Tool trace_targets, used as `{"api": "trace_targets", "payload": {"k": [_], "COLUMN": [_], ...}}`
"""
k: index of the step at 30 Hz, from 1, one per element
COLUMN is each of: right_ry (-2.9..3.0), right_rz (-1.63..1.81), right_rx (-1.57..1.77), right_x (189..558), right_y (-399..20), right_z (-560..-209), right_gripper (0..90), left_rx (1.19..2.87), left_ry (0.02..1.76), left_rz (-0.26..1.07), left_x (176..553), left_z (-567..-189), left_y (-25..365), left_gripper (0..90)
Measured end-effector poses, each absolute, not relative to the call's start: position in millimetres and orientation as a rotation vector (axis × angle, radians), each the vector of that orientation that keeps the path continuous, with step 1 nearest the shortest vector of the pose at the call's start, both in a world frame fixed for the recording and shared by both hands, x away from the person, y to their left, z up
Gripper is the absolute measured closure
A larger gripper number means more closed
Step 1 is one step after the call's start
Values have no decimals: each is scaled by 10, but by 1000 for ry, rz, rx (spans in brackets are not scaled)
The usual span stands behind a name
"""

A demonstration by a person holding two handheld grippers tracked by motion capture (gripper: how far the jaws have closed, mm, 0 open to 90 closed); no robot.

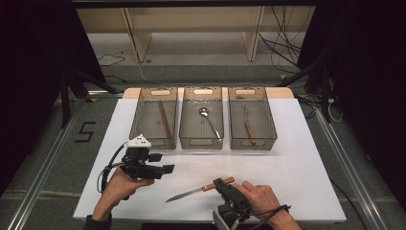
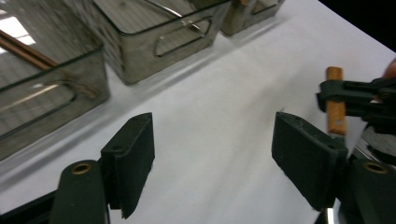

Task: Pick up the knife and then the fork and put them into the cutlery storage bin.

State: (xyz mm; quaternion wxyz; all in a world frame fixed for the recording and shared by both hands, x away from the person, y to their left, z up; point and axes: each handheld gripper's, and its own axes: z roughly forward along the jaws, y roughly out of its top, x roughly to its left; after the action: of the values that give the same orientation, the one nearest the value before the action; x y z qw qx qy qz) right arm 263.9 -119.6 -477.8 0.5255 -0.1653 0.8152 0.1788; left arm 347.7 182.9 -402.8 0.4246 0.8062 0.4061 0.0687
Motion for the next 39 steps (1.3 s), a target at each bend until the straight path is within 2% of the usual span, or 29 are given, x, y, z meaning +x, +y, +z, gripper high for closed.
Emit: {"api": "trace_targets", "payload": {"k": [11,31,39], "right_ry": [1984,2271,2267], "right_rz": [562,1222,1287], "right_rx": [-176,985,1227], "right_x": [2861,3924,4276], "right_y": [-1480,-2101,-2235], "right_z": [-4479,-4005,-3917], "right_gripper": [811,811,811], "left_rx": [1930,1888,1898], "left_ry": [1054,1002,983], "left_rz": [276,338,355], "left_x": [3448,3335,3287], "left_z": [-4060,-4276,-4326], "left_y": [2003,1923,1876], "left_gripper": [266,219,213]}}
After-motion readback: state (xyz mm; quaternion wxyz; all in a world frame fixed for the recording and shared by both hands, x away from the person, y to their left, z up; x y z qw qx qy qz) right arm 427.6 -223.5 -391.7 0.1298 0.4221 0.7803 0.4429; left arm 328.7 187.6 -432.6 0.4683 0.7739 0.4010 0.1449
